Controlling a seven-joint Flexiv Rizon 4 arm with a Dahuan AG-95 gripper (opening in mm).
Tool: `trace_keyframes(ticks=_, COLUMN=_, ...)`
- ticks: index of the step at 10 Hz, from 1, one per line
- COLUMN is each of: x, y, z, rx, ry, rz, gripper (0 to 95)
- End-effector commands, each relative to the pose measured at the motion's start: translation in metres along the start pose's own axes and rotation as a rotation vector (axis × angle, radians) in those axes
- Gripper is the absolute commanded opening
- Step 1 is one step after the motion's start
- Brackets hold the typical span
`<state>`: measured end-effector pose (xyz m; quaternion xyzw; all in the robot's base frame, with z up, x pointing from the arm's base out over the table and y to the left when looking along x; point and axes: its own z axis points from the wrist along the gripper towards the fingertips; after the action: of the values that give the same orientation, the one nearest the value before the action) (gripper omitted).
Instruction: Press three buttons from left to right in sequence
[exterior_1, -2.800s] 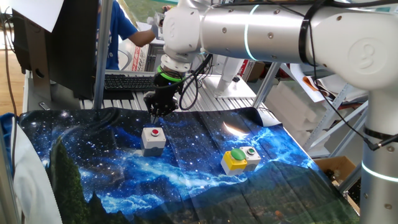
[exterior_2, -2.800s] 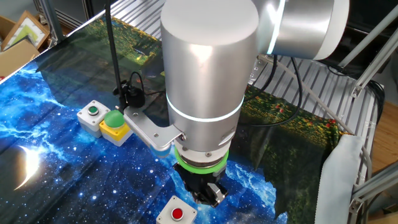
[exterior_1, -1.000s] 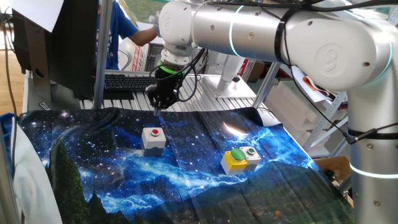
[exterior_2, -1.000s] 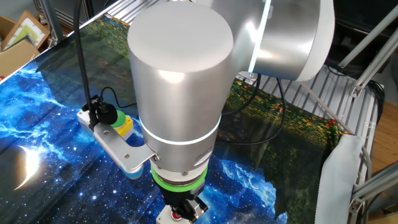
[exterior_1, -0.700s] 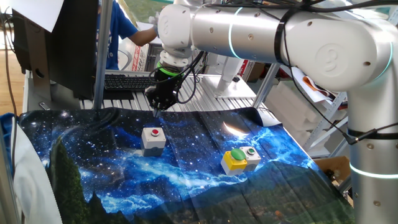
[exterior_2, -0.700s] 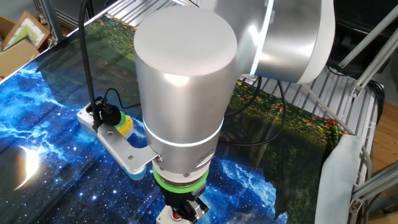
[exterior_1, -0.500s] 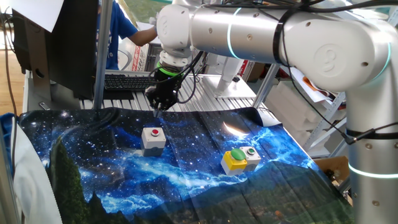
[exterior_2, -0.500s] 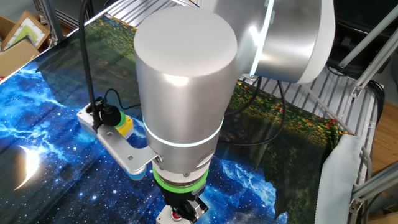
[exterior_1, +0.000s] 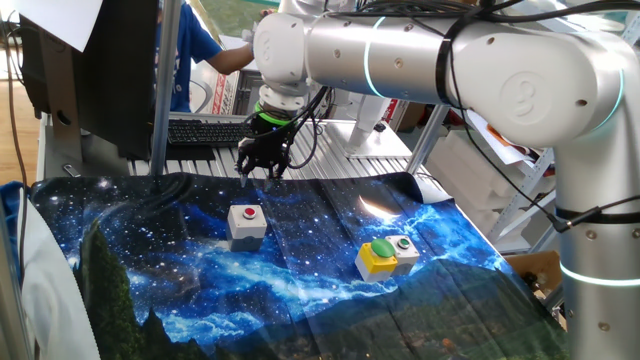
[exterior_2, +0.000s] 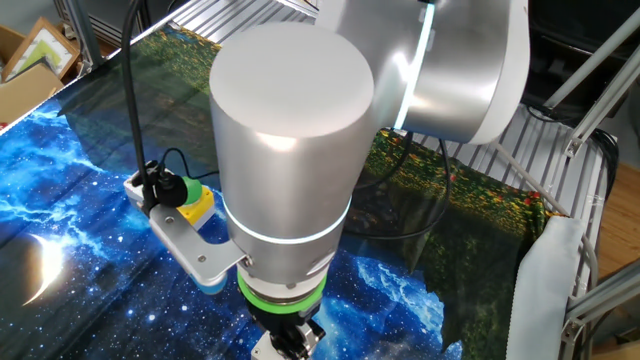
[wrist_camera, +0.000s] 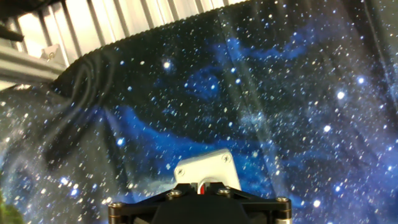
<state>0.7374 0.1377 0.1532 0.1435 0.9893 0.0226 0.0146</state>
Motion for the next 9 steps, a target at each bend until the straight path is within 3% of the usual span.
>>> trace_keyframes(ticks=1, x=0.001, y=-0.001, z=0.002, rx=0.007, ry=-0.003, rz=0.0, gripper=57.0)
trace_keyframes(ticks=6, x=-0.001, y=-0.01, z=0.009, rx=0.0, ry=-0.002, rz=-0.017, gripper=57.0)
trace_keyframes(ticks=9, x=0.005, y=-0.011, z=0.016, rx=0.001, ry=-0.009, rz=-0.007, gripper=57.0)
